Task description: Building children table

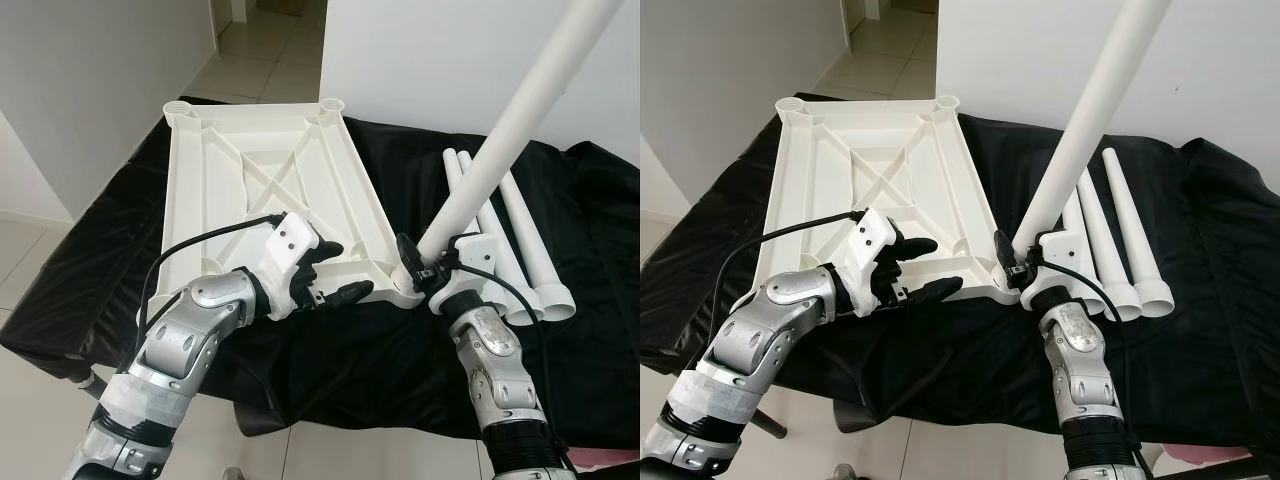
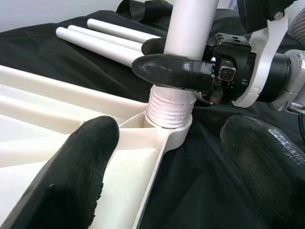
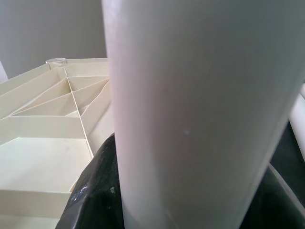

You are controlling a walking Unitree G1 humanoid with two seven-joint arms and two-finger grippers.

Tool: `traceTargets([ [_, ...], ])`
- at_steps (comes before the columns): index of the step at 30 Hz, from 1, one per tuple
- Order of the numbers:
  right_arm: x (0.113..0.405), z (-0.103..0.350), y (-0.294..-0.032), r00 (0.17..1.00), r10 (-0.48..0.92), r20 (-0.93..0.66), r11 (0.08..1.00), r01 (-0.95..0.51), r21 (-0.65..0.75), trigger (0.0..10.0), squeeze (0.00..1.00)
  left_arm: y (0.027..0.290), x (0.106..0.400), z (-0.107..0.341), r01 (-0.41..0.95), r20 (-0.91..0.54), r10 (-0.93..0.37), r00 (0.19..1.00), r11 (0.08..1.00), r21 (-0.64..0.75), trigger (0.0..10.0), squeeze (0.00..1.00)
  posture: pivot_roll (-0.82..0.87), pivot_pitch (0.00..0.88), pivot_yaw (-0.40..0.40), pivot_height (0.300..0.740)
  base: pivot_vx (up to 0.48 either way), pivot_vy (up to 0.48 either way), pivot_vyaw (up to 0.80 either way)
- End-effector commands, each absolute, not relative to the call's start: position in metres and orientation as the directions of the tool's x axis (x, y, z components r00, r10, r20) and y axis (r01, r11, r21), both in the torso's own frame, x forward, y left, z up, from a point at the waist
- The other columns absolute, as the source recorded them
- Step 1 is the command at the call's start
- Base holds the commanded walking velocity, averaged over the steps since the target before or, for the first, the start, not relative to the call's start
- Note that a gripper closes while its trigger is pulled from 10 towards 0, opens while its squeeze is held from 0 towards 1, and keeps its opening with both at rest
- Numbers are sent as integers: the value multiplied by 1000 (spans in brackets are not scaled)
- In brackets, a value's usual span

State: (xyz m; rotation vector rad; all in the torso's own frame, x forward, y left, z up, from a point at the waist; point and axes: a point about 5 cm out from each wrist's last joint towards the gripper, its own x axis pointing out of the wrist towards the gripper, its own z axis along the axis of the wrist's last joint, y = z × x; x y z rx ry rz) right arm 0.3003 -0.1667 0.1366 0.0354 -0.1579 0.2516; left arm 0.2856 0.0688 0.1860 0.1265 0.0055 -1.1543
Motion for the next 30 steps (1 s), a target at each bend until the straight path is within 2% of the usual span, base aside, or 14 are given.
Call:
traceTargets([
  [1,291,94,-171,972,231,-45,973,-229,43,10000,0,68,287,187,909,-71,-909,410,401,112,10000,0,13,54,-24,740,0,0,0],
  [9,290,97,-166,971,239,-24,971,-239,-4,10000,0,69,288,187,907,-71,-908,414,405,115,10000,0,17,49,-31,740,0,0,0],
  [11,288,99,-163,984,176,-6,984,-176,1,10000,0,69,288,187,906,-70,-907,416,407,115,10000,0,18,49,-35,740,0,0,0],
  [13,288,99,-163,984,176,-6,984,-176,1,10000,0,69,288,187,906,-70,-907,416,407,115,10000,0,18,49,-35,740,0,0,0],
  [14,287,98,-162,995,102,-8,995,-102,19,10000,0,69,288,187,905,-71,-906,418,409,116,10000,0,23,48,-39,740,0,0,0],
  [15,287,98,-162,995,102,-8,995,-102,19,10000,0,69,288,187,905,-71,-906,418,409,116,10000,0,23,48,-39,740,0,0,0],
  [16,286,96,-162,1000,25,-19,1000,-25,18,10000,0,70,288,187,904,-71,-905,420,411,116,10000,0,26,49,-41,740,0,0,0],
  [17,286,96,-162,1000,25,-19,1000,-25,18,10000,0,70,288,187,904,-71,-905,420,411,116,10000,0,26,49,-41,740,0,0,0],
  [18,285,94,-160,998,-52,-29,998,52,18,10000,0,70,287,187,904,-70,-904,422,413,115,10000,0,29,48,-42,740,0,0,0],
  [20,284,94,-158,995,-100,-29,995,101,23,10000,0,70,287,187,903,-70,-904,422,413,116,10000,0,31,47,-42,740,0,0,0],
  [30,287,97,-144,990,-133,-44,989,136,66,10000,0,72,287,186,901,-74,-901,427,417,118,10000,0,31,42,-40,740,0,0,0],
])
